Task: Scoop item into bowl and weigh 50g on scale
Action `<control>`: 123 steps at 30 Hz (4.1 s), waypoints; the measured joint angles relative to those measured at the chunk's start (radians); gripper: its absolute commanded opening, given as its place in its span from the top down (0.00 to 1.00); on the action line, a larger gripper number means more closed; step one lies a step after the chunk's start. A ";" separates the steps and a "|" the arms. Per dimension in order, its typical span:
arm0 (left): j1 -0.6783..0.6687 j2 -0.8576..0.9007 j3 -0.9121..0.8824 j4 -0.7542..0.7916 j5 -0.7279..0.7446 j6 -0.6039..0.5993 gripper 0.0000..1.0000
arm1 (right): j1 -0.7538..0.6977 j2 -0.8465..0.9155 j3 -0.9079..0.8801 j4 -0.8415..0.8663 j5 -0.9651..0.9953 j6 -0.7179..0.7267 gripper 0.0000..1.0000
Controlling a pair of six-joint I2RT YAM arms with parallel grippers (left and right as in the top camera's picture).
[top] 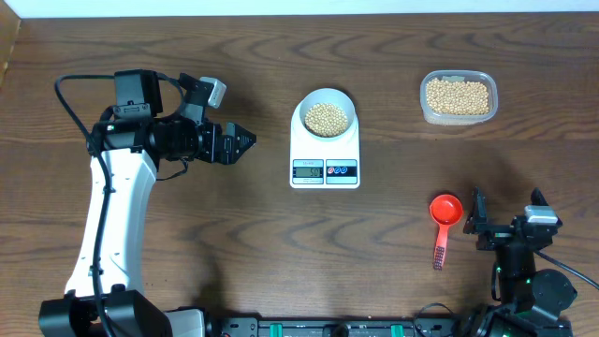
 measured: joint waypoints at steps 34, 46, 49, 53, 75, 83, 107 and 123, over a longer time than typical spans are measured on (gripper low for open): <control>0.000 0.000 0.000 0.000 0.000 0.000 0.10 | 0.000 0.000 0.000 0.000 0.006 -0.007 0.01; 0.000 0.000 0.000 0.000 0.000 0.000 0.10 | 0.000 0.000 0.000 0.000 0.006 -0.007 0.01; 0.000 0.000 0.000 0.000 0.000 0.000 0.10 | 0.000 0.000 0.000 0.000 0.006 -0.008 0.01; 0.000 0.000 0.000 -0.004 -0.002 0.000 0.10 | 0.000 0.000 0.000 0.000 0.006 -0.008 0.01; 0.000 -0.557 0.000 -0.385 -0.380 -0.075 0.10 | 0.001 0.000 -0.001 0.001 0.011 -0.008 0.01; 0.000 -0.834 0.000 -0.468 -0.448 -0.168 0.10 | 0.016 0.000 -0.001 0.001 0.014 -0.008 0.01; 0.000 -1.367 0.001 -0.661 -0.476 -0.173 0.10 | 0.019 0.000 -0.001 0.001 0.013 -0.010 0.01; 0.000 -1.477 0.007 -0.644 -0.505 -0.173 0.10 | 0.019 0.000 -0.001 0.001 0.013 -0.011 0.01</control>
